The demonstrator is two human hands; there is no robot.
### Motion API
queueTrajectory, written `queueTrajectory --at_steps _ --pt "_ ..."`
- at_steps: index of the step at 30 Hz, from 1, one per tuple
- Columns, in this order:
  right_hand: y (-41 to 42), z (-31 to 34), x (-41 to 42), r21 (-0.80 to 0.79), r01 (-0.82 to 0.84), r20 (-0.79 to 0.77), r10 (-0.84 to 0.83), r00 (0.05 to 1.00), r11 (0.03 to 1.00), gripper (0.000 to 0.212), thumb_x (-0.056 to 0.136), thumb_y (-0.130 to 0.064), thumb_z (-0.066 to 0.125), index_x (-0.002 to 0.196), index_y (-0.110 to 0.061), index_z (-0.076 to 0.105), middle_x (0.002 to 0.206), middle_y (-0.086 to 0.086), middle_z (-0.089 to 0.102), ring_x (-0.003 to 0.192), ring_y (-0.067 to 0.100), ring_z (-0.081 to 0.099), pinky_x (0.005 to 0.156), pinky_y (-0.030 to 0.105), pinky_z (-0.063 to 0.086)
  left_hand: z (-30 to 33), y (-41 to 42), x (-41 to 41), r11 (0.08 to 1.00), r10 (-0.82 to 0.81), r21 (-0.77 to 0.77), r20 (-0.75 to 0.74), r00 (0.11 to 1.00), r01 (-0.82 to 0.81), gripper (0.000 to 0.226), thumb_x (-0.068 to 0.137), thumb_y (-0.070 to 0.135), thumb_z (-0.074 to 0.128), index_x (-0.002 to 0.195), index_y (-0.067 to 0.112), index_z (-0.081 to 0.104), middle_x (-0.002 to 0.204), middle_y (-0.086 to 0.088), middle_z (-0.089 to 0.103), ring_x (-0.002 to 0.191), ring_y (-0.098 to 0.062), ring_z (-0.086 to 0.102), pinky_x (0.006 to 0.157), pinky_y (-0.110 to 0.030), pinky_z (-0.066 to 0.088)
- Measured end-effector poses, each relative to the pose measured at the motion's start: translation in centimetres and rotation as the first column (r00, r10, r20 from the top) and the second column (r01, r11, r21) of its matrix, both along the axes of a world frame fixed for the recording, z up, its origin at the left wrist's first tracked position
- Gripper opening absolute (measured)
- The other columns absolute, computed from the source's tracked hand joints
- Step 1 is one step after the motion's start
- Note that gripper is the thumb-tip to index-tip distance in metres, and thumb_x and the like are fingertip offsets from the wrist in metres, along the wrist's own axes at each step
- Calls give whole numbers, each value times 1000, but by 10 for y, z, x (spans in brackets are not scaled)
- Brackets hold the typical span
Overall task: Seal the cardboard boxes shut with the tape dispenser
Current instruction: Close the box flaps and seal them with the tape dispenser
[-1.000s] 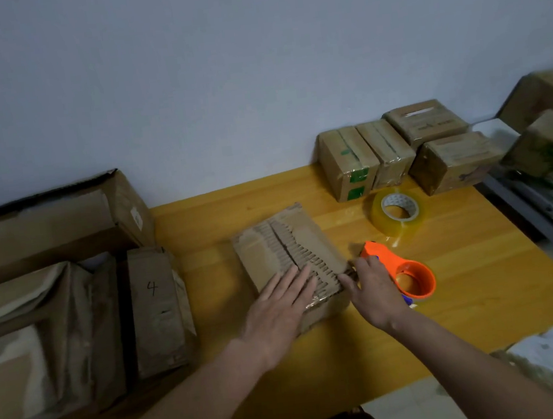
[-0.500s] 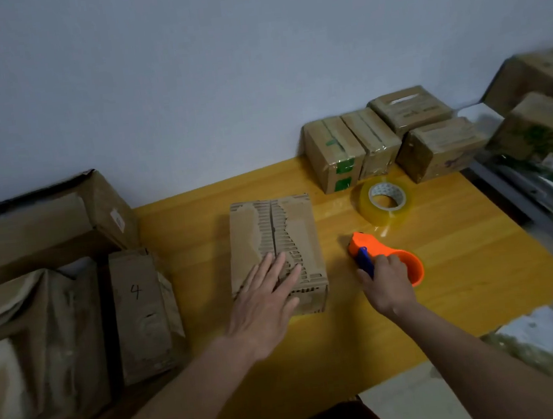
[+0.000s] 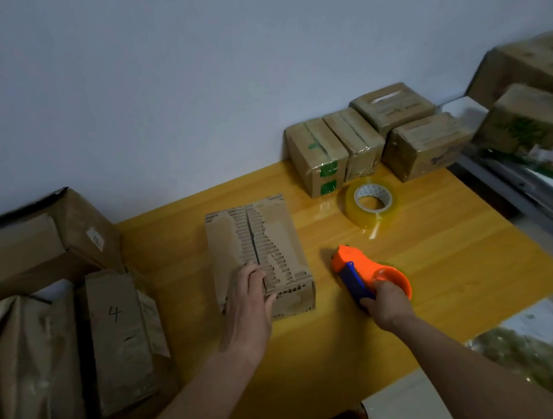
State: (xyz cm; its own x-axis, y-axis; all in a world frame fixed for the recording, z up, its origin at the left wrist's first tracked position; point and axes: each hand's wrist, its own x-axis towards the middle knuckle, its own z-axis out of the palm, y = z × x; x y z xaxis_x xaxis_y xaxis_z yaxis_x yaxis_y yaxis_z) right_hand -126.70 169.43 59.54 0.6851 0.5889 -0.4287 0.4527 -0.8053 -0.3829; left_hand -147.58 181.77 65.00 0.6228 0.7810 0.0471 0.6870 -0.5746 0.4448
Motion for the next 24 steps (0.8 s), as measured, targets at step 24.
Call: queueTrajectory --at_steps 24 --pt "-18 195 0 476 -299 -496 533 685 827 18 91 -1 57 108 0 63 104 12 70 99 20 67 85 28 52 163 60 38 622 -51 -699 413 910 352 35 91 -1 40 92 8 73 98 -17 73 96 -28 68 94 -35 50"
